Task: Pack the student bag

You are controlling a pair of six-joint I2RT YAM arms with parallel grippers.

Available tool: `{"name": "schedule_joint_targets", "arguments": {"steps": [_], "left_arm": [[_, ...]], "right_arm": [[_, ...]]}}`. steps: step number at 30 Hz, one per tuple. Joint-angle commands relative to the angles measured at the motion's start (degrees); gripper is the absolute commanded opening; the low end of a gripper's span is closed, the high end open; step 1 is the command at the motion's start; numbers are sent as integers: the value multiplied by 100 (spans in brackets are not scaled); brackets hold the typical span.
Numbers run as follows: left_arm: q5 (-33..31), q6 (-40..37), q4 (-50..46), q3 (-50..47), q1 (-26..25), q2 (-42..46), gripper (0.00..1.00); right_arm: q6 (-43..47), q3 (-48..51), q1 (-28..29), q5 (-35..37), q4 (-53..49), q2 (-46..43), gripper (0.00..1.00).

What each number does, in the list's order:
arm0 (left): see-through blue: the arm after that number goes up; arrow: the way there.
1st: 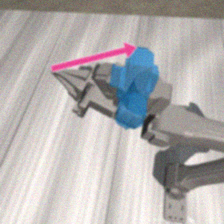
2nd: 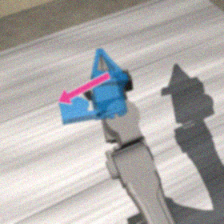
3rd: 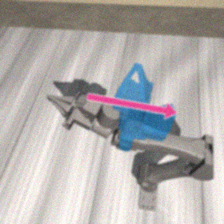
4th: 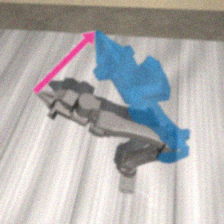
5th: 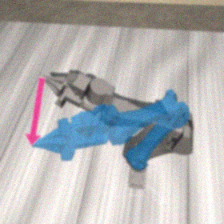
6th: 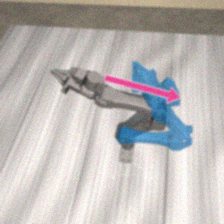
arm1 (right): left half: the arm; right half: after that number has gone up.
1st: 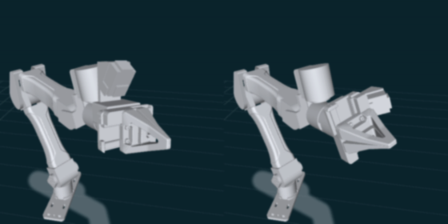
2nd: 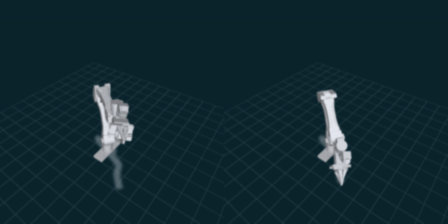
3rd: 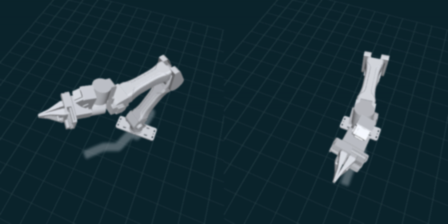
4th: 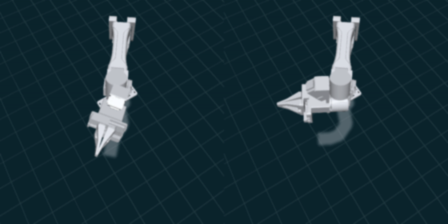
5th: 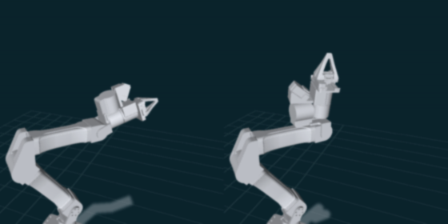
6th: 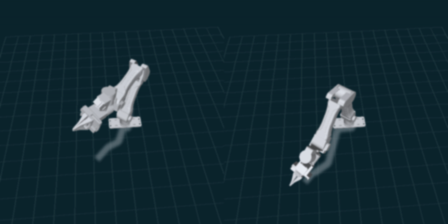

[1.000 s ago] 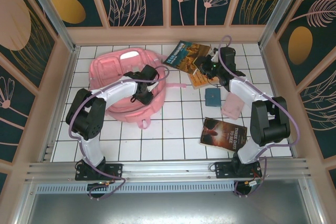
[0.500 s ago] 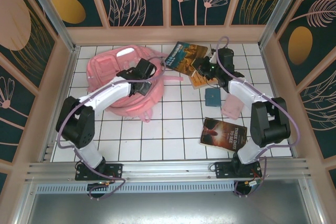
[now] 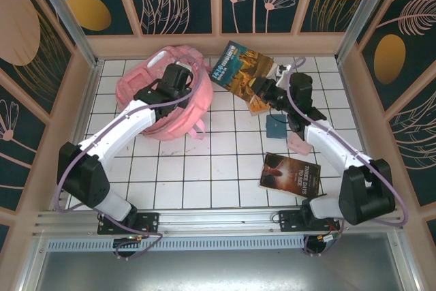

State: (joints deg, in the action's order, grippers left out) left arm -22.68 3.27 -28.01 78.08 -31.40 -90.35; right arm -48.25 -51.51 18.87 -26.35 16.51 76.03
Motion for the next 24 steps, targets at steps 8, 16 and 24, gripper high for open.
{"name": "schedule_joint_targets", "arguments": {"steps": [8, 16, 24], "left_arm": [[-53, 706, 743, 813, -11, -543, 0], [-472, 900, 672, 1213, -9, -433, 0], [-364, 986, 678, 1330, -15, -365, 0]], "right_arm": [[-25, 626, 486, -128, 416, -304, 1], [453, 513, 499, 145, -376, 162, 0], [585, 154, 207, -74, -270, 3, 0]]}}
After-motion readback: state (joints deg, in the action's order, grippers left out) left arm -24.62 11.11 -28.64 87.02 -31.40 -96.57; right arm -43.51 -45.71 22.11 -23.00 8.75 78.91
